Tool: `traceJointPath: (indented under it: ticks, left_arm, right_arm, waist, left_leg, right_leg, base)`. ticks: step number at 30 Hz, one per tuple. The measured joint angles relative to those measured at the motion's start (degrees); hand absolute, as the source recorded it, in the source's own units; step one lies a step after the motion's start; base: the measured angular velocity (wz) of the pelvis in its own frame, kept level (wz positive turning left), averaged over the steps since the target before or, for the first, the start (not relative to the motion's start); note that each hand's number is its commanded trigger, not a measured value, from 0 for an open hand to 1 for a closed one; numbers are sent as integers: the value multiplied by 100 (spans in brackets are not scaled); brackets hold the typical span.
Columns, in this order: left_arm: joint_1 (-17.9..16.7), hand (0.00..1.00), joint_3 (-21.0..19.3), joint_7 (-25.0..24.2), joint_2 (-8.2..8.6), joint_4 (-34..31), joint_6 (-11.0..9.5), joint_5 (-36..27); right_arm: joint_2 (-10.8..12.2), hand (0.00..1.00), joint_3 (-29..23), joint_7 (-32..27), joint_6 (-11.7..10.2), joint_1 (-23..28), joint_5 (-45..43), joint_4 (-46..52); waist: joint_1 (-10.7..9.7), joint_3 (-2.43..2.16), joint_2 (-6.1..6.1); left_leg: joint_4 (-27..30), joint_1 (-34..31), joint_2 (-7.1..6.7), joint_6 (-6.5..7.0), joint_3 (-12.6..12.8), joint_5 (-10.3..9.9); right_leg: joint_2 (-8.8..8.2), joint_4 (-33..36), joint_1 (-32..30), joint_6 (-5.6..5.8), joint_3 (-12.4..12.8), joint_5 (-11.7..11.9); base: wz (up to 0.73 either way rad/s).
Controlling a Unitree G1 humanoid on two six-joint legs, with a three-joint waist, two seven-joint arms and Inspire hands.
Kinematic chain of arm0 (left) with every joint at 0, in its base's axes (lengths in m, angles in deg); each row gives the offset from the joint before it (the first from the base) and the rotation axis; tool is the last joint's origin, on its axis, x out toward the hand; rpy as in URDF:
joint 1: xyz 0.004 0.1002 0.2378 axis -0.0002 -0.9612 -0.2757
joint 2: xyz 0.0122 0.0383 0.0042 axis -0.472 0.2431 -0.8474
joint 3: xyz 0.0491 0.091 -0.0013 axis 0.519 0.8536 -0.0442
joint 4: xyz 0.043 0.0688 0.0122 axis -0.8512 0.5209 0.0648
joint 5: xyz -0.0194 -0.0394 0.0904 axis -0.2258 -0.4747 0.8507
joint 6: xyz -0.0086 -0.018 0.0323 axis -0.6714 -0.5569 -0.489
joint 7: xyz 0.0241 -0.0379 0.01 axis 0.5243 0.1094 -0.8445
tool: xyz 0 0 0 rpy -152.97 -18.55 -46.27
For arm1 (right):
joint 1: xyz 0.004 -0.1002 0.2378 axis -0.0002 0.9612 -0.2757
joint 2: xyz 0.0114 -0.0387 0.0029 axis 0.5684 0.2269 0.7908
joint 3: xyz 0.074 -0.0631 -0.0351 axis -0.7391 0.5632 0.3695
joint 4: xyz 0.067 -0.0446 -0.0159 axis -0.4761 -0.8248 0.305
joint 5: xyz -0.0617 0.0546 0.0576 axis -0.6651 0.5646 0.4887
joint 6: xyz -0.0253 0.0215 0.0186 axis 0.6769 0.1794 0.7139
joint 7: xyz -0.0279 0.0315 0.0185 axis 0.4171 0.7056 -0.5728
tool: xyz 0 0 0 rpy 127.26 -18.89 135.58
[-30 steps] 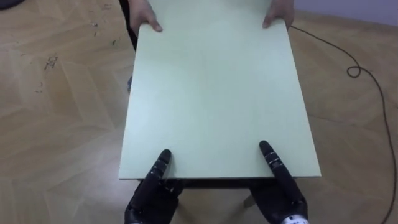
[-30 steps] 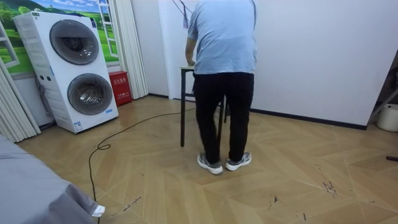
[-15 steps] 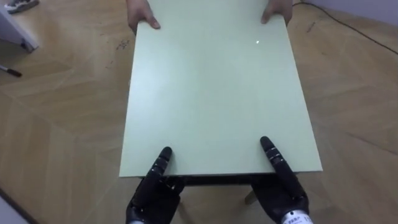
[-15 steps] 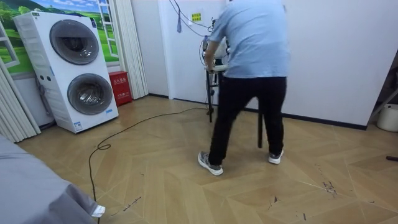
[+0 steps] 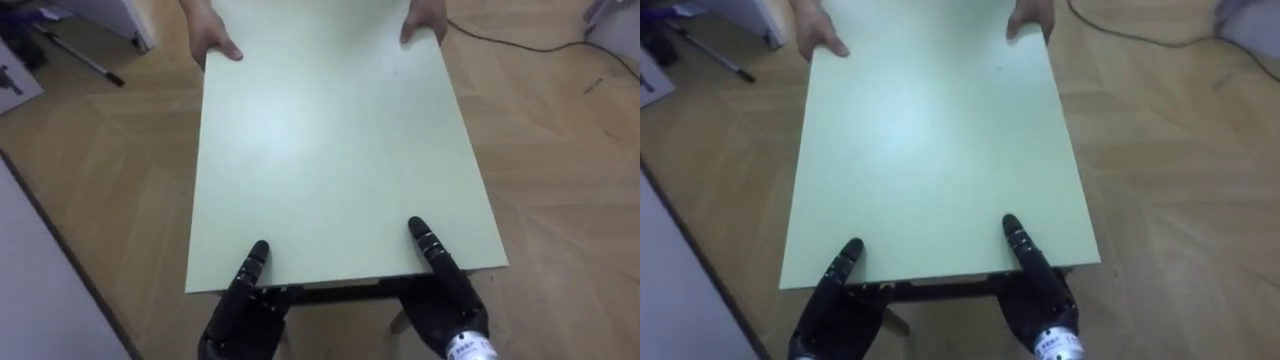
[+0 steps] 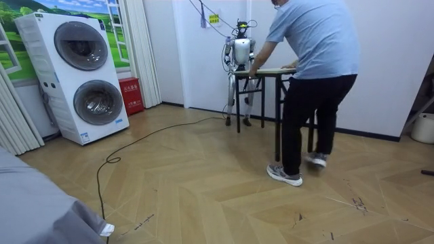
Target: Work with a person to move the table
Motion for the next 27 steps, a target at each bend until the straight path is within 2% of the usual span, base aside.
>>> traceJointPath:
  ticks: [1,2,3,4,5,8,12,16,18,21,22,23,24,25,26,27]
  left_arm:
    - [3,100,5,3,-57,1,1,-1]
    - [28,100,17,10,-59,36,1,0]
    - [33,100,45,29,-43,67,2,1]
    - [29,100,73,37,-51,73,13,-7]
    - [27,100,71,36,-65,73,19,-16]
    - [25,100,35,35,-65,70,15,-17]
    - [-11,100,41,30,-40,68,-35,-31]
    - [-157,100,-68,-23,-99,68,-30,-179]
    - [-158,100,-55,-22,-93,67,-28,-172]
    - [-98,100,-8,-10,-124,58,-25,-173]
    - [-81,100,38,-10,-135,34,-25,-163]
    - [-20,100,59,30,-136,35,-22,-129]
    - [27,100,58,47,-135,35,-21,-100]
    - [114,100,56,55,-125,35,-21,-54]
    - [235,100,56,55,-90,73,-15,10]
    - [297,100,58,55,-75,91,10,45]
  right_arm:
    - [10,100,23,-1,-1,22,-2,0]
    - [31,100,22,-12,-5,40,26,-12]
    - [23,100,20,-14,-21,71,51,-20]
    - [-26,100,38,-14,-31,63,87,-20]
    - [-67,100,42,-17,-30,56,88,-22]
    - [-54,100,75,-41,-48,33,107,-21]
    - [-62,100,105,-77,-74,2,55,-21]
    - [-77,100,416,-73,-303,32,-66,2]
    - [-76,100,475,-73,-401,33,-60,3]
    - [-153,100,476,-72,-434,34,29,2]
    - [-181,100,505,-32,-524,66,61,4]
    - [-178,100,507,-32,-579,86,101,-9]
    - [-165,100,501,-31,-605,85,124,-9]
    - [-129,100,479,1,-655,72,148,-9]
    - [-118,100,409,57,-674,34,148,-26]
    - [-106,100,356,88,-670,29,153,-36]
  waist:
    - [-124,-10,-24]
    - [-165,5,-84]
    - [-226,-16,-51]
    - [-129,-27,-20]
    - [74,-25,-28]
    - [330,-28,-58]
    - [431,-32,-73]
    - [464,-58,-257]
    - [507,-55,-283]
    - [513,-41,-212]
    - [510,-36,-155]
    - [459,-44,-136]
    - [426,-45,-134]
    - [323,-48,-138]
    - [144,-53,-98]
    - [61,-53,-61]
  left_leg:
    - [64,-49,-106,-20,-170,37]
    - [113,-39,-261,-15,-322,39]
    - [128,-35,-310,-16,-396,39]
    - [56,3,-308,-28,-408,46]
    - [-68,51,-301,-49,-407,92]
    - [-168,56,-248,-53,-494,144]
    - [-283,93,-237,-64,-585,165]
    - [-296,170,-240,-91,-749,154]
    - [-283,147,-239,-110,-861,141]
    - [-234,51,-297,-151,-1073,154]
    - [-259,28,-356,-194,-1237,207]
    - [-368,11,-411,-242,-1453,362]
    - [-454,-12,-440,-263,-1525,457]
    - [-695,-87,-430,-303,-1439,699]
    - [-972,-183,-237,-238,-534,1018]
    - [-1076,-225,-90,-182,86,1125]
  right_leg:
    - [183,-556,-33,12,182,30]
    - [291,-816,-49,26,389,363]
    - [310,-862,-11,35,394,327]
    - [342,-991,44,71,389,330]
    - [380,-1133,127,73,410,390]
    - [411,-1374,264,-3,252,480]
    - [499,-1704,564,-9,220,497]
    - [571,-2005,885,-51,184,524]
    - [591,-2039,942,-77,91,546]
    - [611,-2035,965,-79,-55,546]
    - [614,-2034,975,-108,-235,563]
    - [632,-2037,989,-132,-465,570]
    - [632,-2046,983,-151,-570,571]
    - [607,-2149,989,-208,-765,567]
    - [560,-2260,1014,-244,-1178,562]
    - [515,-2283,1024,-258,-1388,553]
  base:
    - [113]
    - [120]
    - [74]
    - [25]
    - [-3]
    - [21]
    - [52]
    - [37]
    - [28]
    - [32]
    - [67]
    - [83]
    - [113]
    - [145]
    - [160]
    - [145]
